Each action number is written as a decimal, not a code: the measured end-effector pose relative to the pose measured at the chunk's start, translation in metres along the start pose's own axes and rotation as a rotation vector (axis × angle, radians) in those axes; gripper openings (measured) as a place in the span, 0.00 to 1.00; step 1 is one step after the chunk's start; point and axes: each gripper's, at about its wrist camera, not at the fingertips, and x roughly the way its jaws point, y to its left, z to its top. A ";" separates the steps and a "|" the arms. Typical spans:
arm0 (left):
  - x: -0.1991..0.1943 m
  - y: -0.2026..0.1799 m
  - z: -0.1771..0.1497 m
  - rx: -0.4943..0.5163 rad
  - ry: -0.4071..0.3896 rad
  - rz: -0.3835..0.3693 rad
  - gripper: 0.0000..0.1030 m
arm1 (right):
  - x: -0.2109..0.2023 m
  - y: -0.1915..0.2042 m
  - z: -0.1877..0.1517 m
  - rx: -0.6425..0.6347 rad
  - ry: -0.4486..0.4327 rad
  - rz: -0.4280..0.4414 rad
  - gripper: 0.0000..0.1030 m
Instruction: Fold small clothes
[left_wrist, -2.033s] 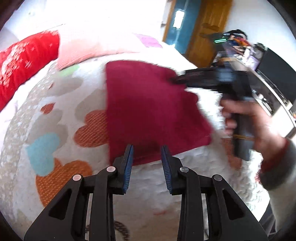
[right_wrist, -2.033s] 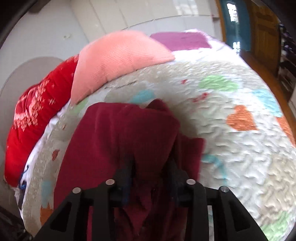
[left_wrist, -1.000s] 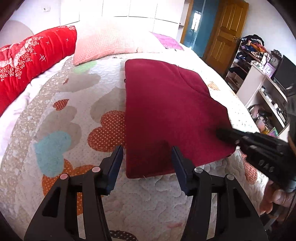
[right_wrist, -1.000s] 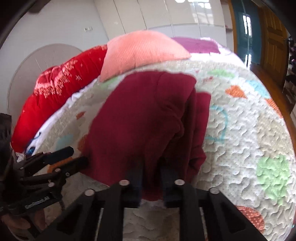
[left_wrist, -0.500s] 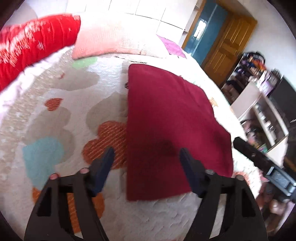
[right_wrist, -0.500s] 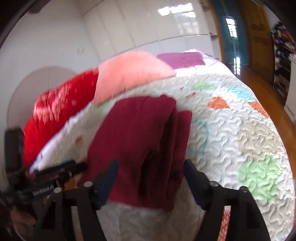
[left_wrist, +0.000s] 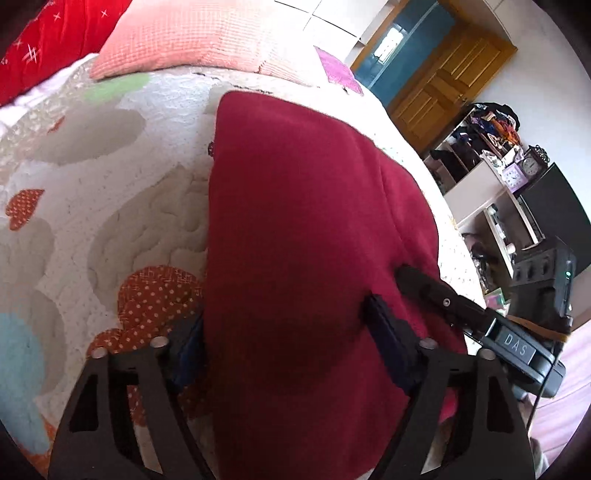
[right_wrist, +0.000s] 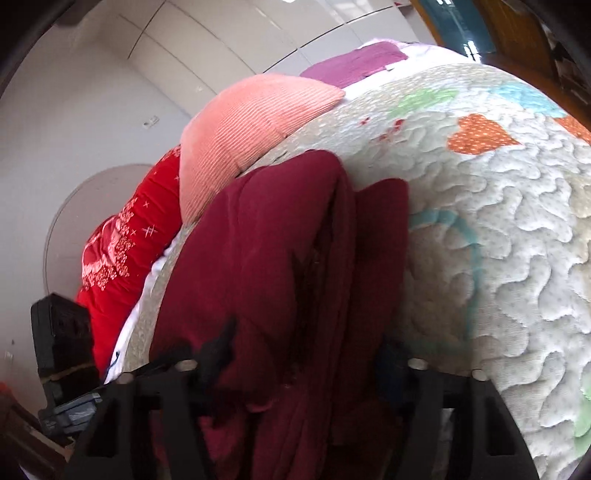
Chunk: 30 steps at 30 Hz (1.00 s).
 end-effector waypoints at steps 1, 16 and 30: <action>-0.006 -0.001 -0.001 0.007 -0.009 -0.004 0.61 | -0.002 0.004 0.000 -0.011 -0.002 -0.007 0.48; -0.119 0.016 -0.124 0.028 -0.025 0.087 0.57 | -0.051 0.078 -0.102 -0.135 0.112 0.051 0.52; -0.129 0.006 -0.125 0.082 -0.115 0.228 0.58 | -0.062 0.118 -0.104 -0.233 0.050 -0.118 0.12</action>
